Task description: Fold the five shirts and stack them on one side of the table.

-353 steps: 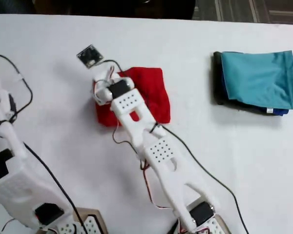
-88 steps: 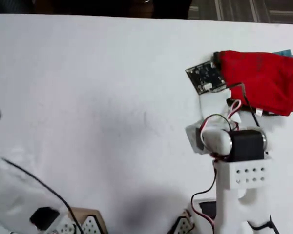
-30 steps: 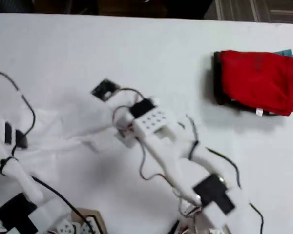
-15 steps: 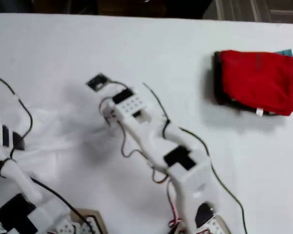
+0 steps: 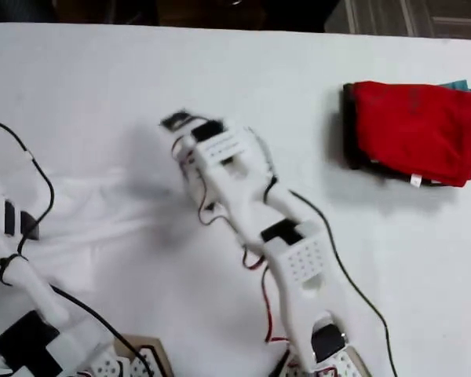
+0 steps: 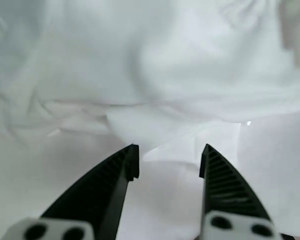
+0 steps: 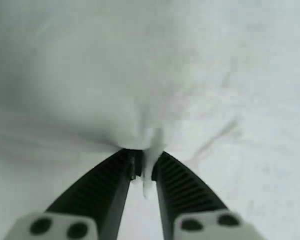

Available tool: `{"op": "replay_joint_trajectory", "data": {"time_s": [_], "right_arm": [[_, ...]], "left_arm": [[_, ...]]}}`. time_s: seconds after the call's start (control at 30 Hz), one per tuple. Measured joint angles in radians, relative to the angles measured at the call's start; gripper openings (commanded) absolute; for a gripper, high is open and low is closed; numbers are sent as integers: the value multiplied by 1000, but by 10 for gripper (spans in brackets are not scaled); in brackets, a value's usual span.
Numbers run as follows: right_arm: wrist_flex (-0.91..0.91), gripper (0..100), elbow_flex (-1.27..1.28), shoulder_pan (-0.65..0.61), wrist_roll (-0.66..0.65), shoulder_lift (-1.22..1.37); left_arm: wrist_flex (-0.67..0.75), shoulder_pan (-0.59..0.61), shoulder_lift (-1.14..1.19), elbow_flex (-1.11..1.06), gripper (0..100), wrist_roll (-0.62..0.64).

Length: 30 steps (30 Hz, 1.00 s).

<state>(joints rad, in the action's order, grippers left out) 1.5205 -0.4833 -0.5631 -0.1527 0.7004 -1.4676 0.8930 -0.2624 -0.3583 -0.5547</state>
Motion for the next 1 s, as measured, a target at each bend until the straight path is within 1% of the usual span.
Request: {"op": "replay_joint_trajectory", "data": {"time_s": [0.2,0.33,0.4,0.5,0.63,0.7,0.93,1.0], "right_arm": [[61,19,-196,249,-2,-17],[63,19,-229,358,-41,-29],[60,19,-230,374,-48,-29],[5,19,-230,382,-49,-29],[-74,19,-230,388,-49,-29],[-94,19,-230,388,-49,-29],[-189,19,-230,388,-49,-29],[-219,19,-230,388,-49,-29]], "left_arm": [[-17,-14,0,0,218,-6],[-75,-109,0,0,218,-6],[-130,-190,0,0,218,-8],[-215,-348,0,0,218,-46],[-238,-545,0,-2,218,-66],[-213,-598,0,-32,218,-69],[-83,-727,0,-249,218,-74],[-34,-761,0,-292,218,-48]]}}
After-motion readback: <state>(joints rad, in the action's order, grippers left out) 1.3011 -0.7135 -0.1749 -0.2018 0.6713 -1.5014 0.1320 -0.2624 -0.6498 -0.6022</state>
